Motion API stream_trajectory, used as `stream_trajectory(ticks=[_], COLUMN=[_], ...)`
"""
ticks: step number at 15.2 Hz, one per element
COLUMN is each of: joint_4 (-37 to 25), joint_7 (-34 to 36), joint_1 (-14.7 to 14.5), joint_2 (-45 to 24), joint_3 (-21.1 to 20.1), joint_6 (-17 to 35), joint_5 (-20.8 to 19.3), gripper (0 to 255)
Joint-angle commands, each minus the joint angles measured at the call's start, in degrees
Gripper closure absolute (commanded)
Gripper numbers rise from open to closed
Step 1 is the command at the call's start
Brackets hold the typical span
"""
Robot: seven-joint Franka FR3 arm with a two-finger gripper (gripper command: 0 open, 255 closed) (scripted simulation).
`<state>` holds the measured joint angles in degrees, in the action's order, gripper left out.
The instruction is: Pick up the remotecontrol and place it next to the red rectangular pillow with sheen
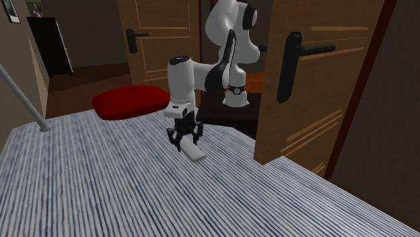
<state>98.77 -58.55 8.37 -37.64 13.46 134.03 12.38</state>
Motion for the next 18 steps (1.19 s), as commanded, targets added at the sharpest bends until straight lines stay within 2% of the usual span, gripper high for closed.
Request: stream_trajectory(ticks=[1, 18], joint_4=[0.11, -1.63], joint_7=[0.11, 1.69], joint_1=[-0.11, -1.19], joint_2=[1.18, 8.95], joint_3=[0.28, 1.93], joint_6=[-1.07, -10.40], joint_5=[-0.32, -2.78], gripper=[255, 255])
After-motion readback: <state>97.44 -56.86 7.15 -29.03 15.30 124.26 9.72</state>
